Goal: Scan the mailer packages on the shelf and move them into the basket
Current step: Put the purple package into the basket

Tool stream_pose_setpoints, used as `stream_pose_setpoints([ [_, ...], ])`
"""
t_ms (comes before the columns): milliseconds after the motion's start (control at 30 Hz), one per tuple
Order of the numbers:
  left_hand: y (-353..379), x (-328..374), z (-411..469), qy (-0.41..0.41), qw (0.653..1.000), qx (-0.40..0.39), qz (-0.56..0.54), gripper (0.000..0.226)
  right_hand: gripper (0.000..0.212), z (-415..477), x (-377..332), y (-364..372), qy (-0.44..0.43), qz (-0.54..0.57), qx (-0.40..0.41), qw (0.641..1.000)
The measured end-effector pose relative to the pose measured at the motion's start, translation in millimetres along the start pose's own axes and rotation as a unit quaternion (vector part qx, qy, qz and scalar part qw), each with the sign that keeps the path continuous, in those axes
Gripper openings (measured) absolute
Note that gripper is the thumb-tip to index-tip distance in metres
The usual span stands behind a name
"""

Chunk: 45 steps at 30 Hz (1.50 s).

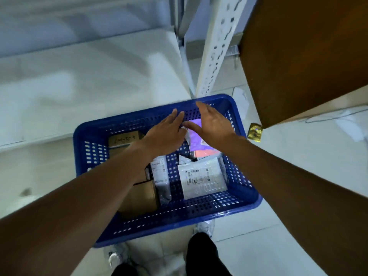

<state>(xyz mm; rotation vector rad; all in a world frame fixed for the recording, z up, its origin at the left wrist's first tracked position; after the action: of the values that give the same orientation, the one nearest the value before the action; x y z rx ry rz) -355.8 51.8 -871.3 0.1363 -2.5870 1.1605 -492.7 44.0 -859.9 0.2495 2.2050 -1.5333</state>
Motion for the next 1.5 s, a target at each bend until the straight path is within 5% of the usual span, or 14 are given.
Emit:
stream_pose_setpoints([
  [367, -157, 17, -147, 0.023, 0.995, 0.09, -0.046, 0.059, 0.062, -43, -144, -142, -0.065, -0.025, 0.03, 0.997],
  [833, -360, -10, -305, 0.02, 0.974, 0.226, -0.001, 0.06, 0.066, -86, -329, -326, -0.132, -0.1, 0.056, 0.985],
  [1200, -505, -6, -398, 0.002, 0.951, 0.303, 0.057, 0.06, 0.053, -105, -431, -462, -0.174, -0.137, 0.107, 0.969],
  [1500, -600, 11, -478, 0.024, 0.934, 0.353, 0.047, 0.057, 0.063, -126, -484, -549, -0.194, -0.173, 0.184, 0.948],
])
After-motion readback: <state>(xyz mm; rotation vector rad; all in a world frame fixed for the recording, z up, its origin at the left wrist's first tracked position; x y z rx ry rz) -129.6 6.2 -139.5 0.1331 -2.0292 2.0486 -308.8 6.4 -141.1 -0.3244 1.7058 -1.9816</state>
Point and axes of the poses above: each hand's wrist, its own z-axis towards the middle knuckle, its own y-axis out of the palm, x = y × z, the point moved 7 cm from there along z, towards the middle knuckle, and after that the axes turned 9 degrees about -y, right-handed, at the moved point
